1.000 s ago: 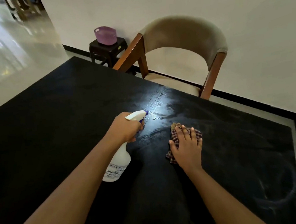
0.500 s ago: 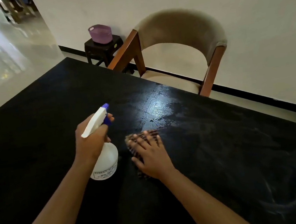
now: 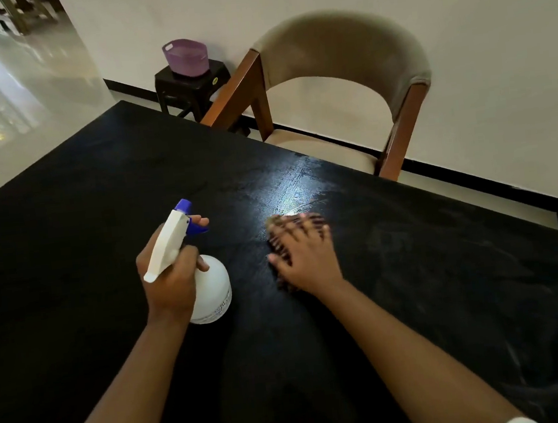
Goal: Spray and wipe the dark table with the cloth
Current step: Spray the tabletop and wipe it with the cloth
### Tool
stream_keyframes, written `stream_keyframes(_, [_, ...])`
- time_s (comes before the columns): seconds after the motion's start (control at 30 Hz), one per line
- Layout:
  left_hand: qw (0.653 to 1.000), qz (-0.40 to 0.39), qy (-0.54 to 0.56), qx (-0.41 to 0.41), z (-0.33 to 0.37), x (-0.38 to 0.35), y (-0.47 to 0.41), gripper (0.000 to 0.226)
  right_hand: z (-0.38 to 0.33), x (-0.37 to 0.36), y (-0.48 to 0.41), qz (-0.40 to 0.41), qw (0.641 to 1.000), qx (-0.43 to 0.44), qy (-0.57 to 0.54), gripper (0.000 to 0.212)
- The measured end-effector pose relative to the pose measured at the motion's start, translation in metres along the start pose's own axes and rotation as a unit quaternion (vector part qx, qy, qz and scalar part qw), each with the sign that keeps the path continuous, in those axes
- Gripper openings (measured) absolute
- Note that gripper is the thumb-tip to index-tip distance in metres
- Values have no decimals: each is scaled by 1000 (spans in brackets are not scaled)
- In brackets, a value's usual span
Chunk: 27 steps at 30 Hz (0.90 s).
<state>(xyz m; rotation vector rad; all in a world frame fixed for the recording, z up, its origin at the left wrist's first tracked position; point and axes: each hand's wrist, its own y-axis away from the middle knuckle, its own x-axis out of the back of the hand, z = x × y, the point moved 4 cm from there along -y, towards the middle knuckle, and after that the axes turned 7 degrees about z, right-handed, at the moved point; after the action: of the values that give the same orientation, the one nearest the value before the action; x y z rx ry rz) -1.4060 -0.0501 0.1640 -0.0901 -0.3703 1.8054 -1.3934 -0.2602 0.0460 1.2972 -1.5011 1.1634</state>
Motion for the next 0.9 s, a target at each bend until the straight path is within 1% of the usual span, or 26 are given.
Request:
stream_keyframes(0.03, [1000, 2, 6, 1, 1, -2, -1, 69, -11, -3, 3, -21, 998, 51, -2, 67])
stream_keyframes(0.07, [1000, 5, 9, 2, 0, -2, -2, 64, -14, -5, 2, -32, 996, 82, -1, 65])
stream_keyframes(0.1, [1000, 6, 11, 2, 0, -4, -4, 60, -10, -4, -1, -31, 995, 90, 1, 63])
stream_keyframes(0.13, [1000, 7, 11, 2, -1, -6, -5, 58, 2, -1, -8, -20, 997, 73, 6, 61])
stream_keyframes(0.17, [1000, 7, 12, -1, -1, -8, -6, 57, 19, 2, -15, -3, 999, 36, 13, 61])
stream_keyframes(0.23, [1000, 8, 16, -8, -2, -12, -8, 59, 65, 10, -30, 32, 996, -77, 31, 61])
stream_keyframes(0.3, [1000, 9, 16, -10, -5, -14, -10, 60, 107, 21, -36, 59, 979, -192, 30, 61])
stream_keyframes(0.37, [1000, 9, 18, -15, -9, -16, -11, 53, 121, 24, -38, 78, 958, -276, 20, 61])
stream_keyframes(0.4, [1000, 9, 19, -18, -10, -17, -11, 49, 115, 21, -39, 80, 952, -294, 23, 61])
stream_keyframes(0.43, [1000, 11, 19, -16, -11, -18, -11, 47, 103, 17, -41, 78, 955, -285, 29, 62])
stream_keyframes(0.47, [1000, 11, 19, -13, -12, -20, -12, 45, 85, 11, -43, 74, 966, -245, 30, 63])
stream_keyframes(0.53, [1000, 8, 23, -9, -12, -25, -14, 37, 40, -1, -46, 50, 993, -104, 13, 62])
stream_keyframes(0.6, [1000, 9, 23, -4, -13, -28, -16, 32, 8, -7, -44, -3, 1000, 24, 3, 61])
stream_keyframes(0.63, [1000, 11, 23, -1, -14, -30, -17, 32, 5, -7, -44, -18, 998, 57, 5, 60])
stream_keyframes(0.67, [1000, 14, 23, 0, -14, -31, -19, 34, 12, -4, -47, -18, 998, 65, 9, 60])
stream_keyframes(0.7, [1000, 13, 24, -2, -14, -33, -20, 35, 26, 0, -53, -6, 999, 44, 12, 60])
stream_keyframes(0.77, [1000, 6, 24, -11, -13, -37, -22, 35, 71, 9, -64, 35, 998, -55, 18, 59])
stream_keyframes(0.83, [1000, 3, 19, -12, -13, -41, -24, 33, 121, 19, -71, 69, 981, -180, 18, 58])
stream_keyframes(0.9, [1000, 4, 26, -9, -14, -44, -26, 32, 148, 26, -74, 81, 957, -277, 7, 59])
